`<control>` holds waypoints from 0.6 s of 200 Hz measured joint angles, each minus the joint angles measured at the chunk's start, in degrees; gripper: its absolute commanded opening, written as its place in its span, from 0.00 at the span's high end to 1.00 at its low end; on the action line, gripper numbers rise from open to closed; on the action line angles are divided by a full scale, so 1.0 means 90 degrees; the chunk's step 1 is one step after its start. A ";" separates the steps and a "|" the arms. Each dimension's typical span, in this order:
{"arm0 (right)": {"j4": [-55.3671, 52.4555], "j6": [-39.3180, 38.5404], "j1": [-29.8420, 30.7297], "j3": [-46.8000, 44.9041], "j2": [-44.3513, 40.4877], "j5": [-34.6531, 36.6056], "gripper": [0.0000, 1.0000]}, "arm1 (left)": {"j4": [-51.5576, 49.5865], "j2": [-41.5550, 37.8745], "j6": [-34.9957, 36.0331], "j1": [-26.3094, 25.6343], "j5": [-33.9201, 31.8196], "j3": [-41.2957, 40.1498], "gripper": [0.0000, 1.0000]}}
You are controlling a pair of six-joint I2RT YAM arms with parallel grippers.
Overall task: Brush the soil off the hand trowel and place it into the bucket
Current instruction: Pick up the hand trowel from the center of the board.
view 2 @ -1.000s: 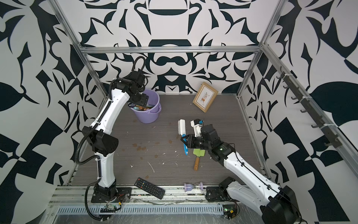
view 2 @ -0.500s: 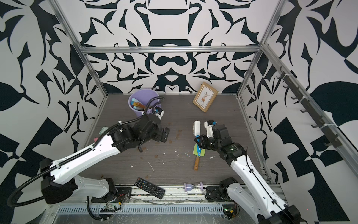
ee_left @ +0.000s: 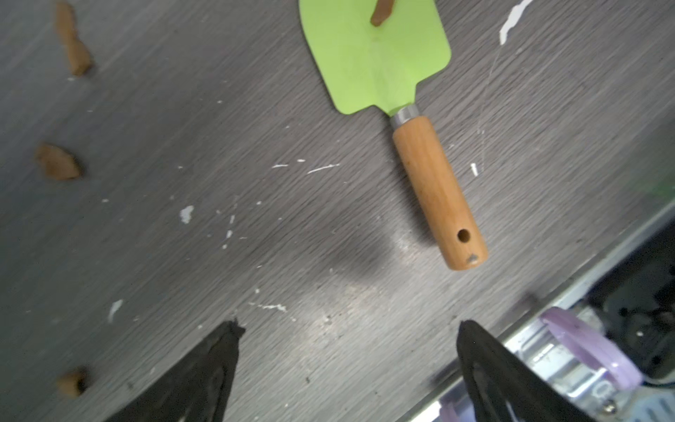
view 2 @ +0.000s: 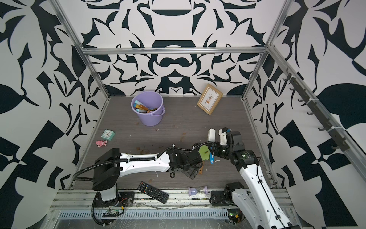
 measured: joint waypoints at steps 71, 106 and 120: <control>-0.0194 -0.0034 -0.0381 -0.0034 -0.0204 -0.0080 1.00 | 0.0588 0.0806 0.0107 0.0114 0.0988 0.0702 0.22; -0.0192 -0.0041 -0.0474 -0.0034 -0.0214 -0.0170 1.00 | 0.0559 0.1192 0.0112 0.0211 0.1066 0.0942 0.31; -0.0187 -0.0039 -0.0474 -0.0029 -0.0243 -0.0187 1.00 | 0.0515 0.1277 0.0131 0.0228 0.1047 0.0959 0.36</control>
